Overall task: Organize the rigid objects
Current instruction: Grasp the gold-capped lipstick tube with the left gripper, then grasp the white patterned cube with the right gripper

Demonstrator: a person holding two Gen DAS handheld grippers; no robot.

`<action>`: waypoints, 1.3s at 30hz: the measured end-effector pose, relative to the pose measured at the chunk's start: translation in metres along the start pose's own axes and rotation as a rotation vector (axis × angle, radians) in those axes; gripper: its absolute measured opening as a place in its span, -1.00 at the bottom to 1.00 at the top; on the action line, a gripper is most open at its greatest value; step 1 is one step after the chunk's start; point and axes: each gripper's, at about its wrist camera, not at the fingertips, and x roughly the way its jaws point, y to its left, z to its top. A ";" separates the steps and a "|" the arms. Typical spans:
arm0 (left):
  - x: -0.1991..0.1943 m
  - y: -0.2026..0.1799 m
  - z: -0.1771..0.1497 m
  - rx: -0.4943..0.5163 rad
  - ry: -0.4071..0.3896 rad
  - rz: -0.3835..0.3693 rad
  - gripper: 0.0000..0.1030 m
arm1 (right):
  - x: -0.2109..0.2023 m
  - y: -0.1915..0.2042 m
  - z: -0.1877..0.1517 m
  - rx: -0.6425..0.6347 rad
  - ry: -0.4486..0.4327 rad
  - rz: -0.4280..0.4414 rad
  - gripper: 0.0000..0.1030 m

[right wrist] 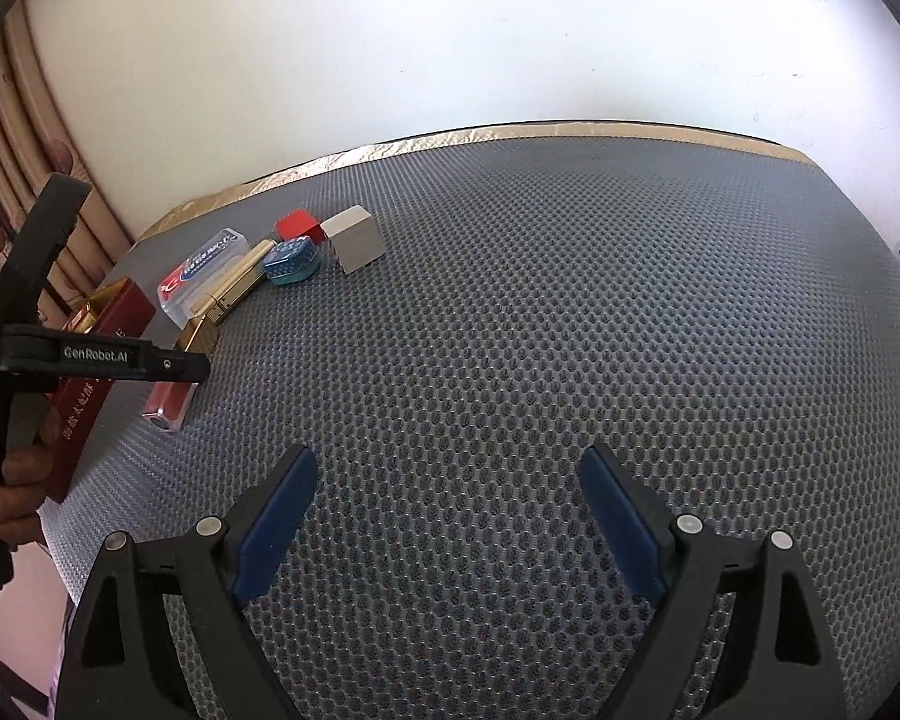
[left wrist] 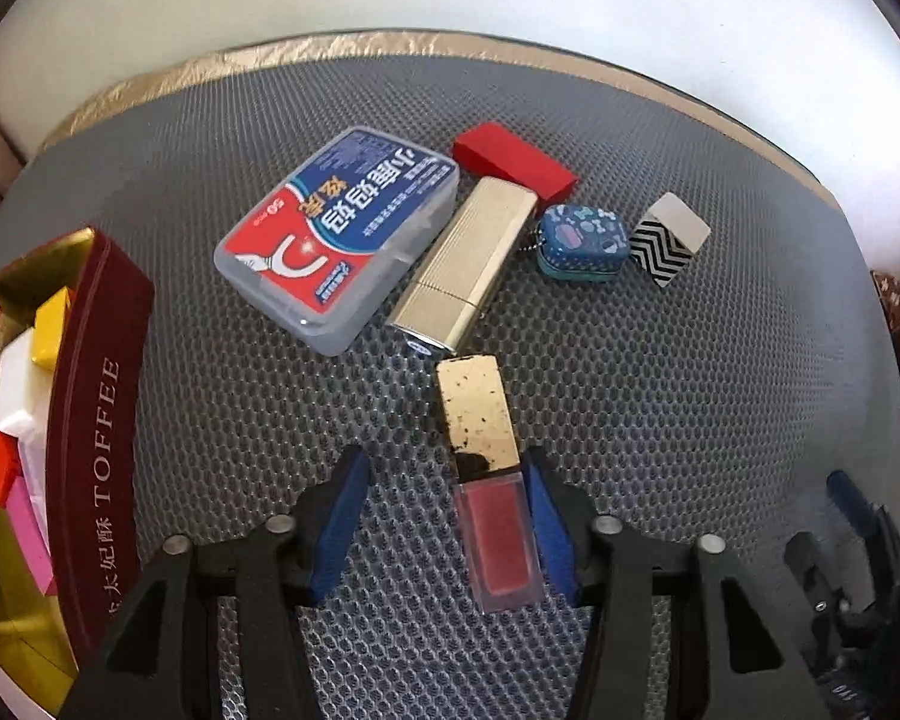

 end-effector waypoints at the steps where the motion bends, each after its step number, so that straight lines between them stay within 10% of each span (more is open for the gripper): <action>1: -0.001 -0.003 -0.001 0.012 -0.010 0.014 -0.61 | 0.000 0.000 0.000 -0.001 0.001 0.000 0.70; 15: -0.047 0.021 -0.075 -0.019 -0.036 -0.119 -0.61 | 0.024 0.040 0.059 -0.188 -0.005 0.112 0.58; 30: -0.094 0.041 -0.092 -0.065 -0.077 -0.150 -0.61 | 0.108 0.067 0.115 -0.415 0.075 0.043 0.19; 33: -0.104 0.052 -0.093 -0.085 -0.093 -0.152 -0.61 | 0.116 0.070 0.118 -0.418 0.099 0.062 -0.43; 39: -0.150 0.115 -0.112 -0.200 -0.126 -0.117 -0.61 | 0.111 0.070 0.112 -0.410 0.108 0.026 -0.46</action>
